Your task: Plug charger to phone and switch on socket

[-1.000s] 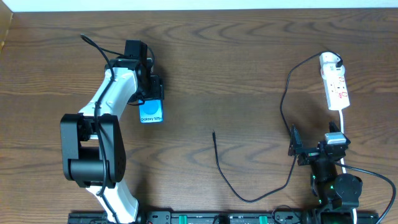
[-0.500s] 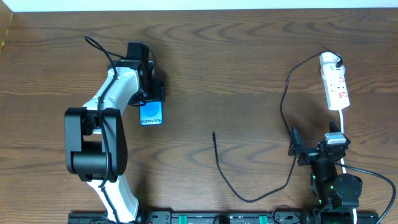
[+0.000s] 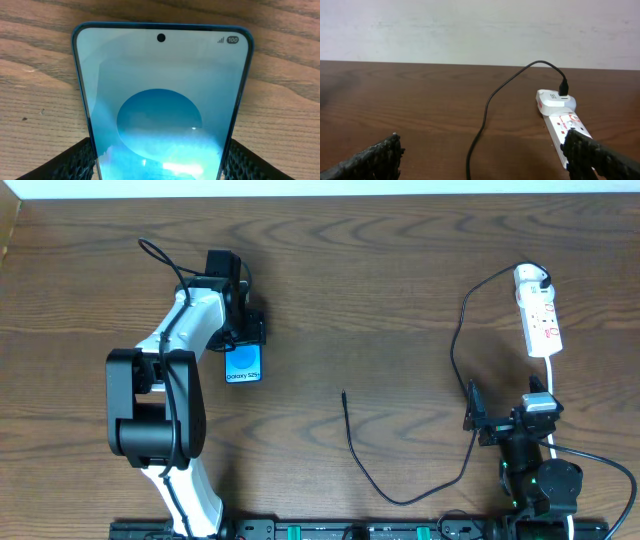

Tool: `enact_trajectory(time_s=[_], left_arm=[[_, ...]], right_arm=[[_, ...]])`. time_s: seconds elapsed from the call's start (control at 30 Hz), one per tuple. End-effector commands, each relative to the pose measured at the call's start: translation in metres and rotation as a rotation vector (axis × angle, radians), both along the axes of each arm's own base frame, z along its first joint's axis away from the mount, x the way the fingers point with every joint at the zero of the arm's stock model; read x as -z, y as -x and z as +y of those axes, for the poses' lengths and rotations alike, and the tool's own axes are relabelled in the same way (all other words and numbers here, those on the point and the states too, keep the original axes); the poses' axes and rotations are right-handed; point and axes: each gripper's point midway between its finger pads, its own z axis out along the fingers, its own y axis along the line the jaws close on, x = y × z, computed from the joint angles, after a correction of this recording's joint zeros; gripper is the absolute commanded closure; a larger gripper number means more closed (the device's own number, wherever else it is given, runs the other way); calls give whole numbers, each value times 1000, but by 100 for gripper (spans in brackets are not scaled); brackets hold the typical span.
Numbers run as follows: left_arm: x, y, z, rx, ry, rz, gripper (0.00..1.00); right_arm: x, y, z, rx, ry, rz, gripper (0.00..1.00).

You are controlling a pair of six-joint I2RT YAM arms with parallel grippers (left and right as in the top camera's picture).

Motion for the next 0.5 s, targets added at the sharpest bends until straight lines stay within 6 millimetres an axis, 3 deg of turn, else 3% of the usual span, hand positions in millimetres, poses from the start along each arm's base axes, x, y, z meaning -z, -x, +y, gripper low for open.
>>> enact_trajectory(time_s=[0.0, 0.37, 0.4, 0.47], left_arm=[[15, 6, 2, 3, -4, 41, 93], [18, 3, 1, 3, -4, 34, 93], [18, 3, 2, 3, -4, 35, 90], [18, 4, 1, 2, -4, 36, 59]], right_arm=[[0, 0, 2, -5, -3, 0, 1], [0, 0, 2, -5, -3, 0, 1], [0, 0, 2, -5, -3, 0, 1], [0, 0, 2, -5, -3, 0, 1]])
